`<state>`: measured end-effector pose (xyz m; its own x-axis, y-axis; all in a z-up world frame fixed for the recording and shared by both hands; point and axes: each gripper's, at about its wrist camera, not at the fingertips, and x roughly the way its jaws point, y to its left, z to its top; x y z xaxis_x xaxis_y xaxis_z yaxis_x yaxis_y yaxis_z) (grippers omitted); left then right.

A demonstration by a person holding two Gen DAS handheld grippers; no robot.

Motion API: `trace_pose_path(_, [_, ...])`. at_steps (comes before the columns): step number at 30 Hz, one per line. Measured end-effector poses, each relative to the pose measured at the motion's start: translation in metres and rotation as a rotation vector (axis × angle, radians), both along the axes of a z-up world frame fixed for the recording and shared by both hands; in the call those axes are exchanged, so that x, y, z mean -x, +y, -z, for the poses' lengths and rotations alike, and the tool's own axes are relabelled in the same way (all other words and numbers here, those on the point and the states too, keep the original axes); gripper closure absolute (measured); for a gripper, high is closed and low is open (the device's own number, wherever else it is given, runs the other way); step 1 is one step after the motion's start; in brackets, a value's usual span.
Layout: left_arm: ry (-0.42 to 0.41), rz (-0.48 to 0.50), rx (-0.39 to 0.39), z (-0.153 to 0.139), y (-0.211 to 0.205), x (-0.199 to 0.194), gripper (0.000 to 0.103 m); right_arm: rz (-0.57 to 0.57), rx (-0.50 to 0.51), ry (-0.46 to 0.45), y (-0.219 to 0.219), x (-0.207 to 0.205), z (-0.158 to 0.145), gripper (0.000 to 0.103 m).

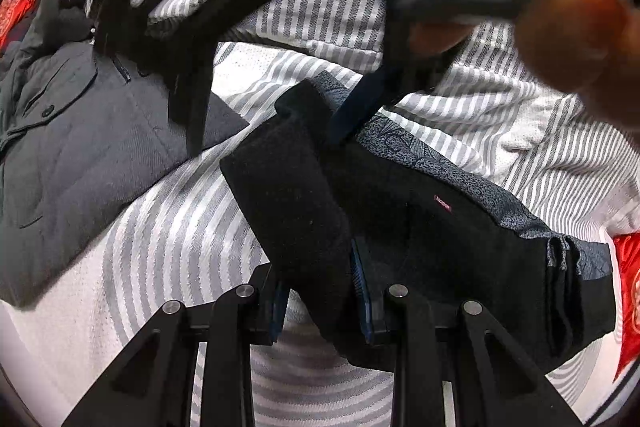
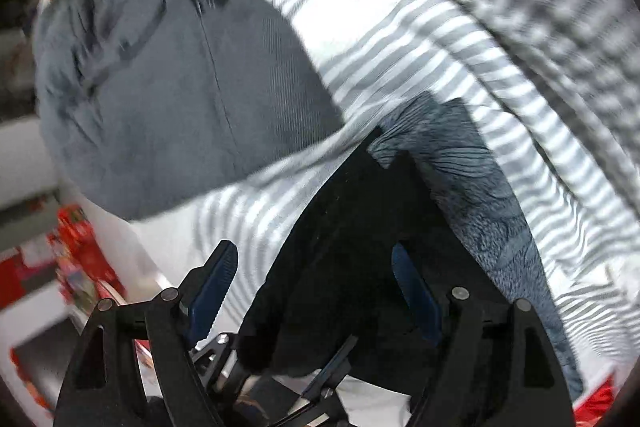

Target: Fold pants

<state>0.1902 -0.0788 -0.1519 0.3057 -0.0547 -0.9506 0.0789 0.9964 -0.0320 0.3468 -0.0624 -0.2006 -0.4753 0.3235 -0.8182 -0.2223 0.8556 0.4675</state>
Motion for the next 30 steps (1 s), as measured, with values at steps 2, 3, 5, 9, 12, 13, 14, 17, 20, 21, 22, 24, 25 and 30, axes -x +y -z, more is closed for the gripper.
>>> trace_pose_path(2, [0.008,-0.009,0.009,0.001,0.002,-0.001,0.073,-0.043,0.038,0.005,0.003,0.006,0.007,0.022])
trace_pose_path(3, [0.012,-0.007,0.011,0.001,0.002,-0.001,0.073,-0.063,0.046,0.007,0.003,0.010,0.010,0.025])
trace_pose_path(5, [0.018,0.000,0.007,0.001,0.002,0.000,0.073,-0.034,0.011,0.015,-0.003,0.010,0.009,0.054])
trace_pose_path(9, [0.000,0.049,0.006,-0.006,-0.008,0.004,0.073,0.085,-0.070,0.012,-0.034,0.010,0.002,0.084])
trace_pose_path(12, [-0.015,0.084,0.007,-0.016,-0.019,0.006,0.073,0.158,-0.138,-0.039,-0.056,0.017,-0.013,0.091])
trace_pose_path(13, [-0.019,0.089,0.011,-0.019,-0.022,0.006,0.073,0.186,-0.154,-0.045,-0.064,0.018,-0.016,0.091])
trace_pose_path(14, [-0.025,0.099,0.015,-0.024,-0.026,0.007,0.073,0.215,-0.169,-0.050,-0.072,0.019,-0.019,0.091])
trace_pose_path(17, [-0.057,0.153,0.000,-0.038,-0.043,0.011,0.073,0.311,-0.228,-0.058,-0.106,0.025,-0.033,0.091])
trace_pose_path(20, [-0.090,0.203,-0.011,-0.054,-0.062,0.017,0.073,0.395,-0.299,-0.083,-0.139,0.032,-0.050,0.091])
trace_pose_path(21, [-0.098,0.213,-0.009,-0.059,-0.068,0.020,0.073,0.427,-0.325,-0.088,-0.151,0.034,-0.056,0.091])
trace_pose_path(22, [-0.106,0.224,-0.007,-0.065,-0.074,0.020,0.073,0.465,-0.356,-0.092,-0.165,0.039,-0.061,0.091])
trace_pose_path(24, [-0.123,0.254,-0.008,-0.076,-0.089,0.024,0.073,0.537,-0.419,-0.106,-0.192,0.050,-0.072,0.091])
trace_pose_path(25, [-0.131,0.272,-0.008,-0.082,-0.096,0.026,0.073,0.564,-0.442,-0.114,-0.201,0.056,-0.076,0.091])
trace_pose_path(30, [-0.152,0.382,-0.003,-0.107,-0.145,0.040,0.073,0.707,-0.538,-0.160,-0.270,0.090,-0.097,0.091])
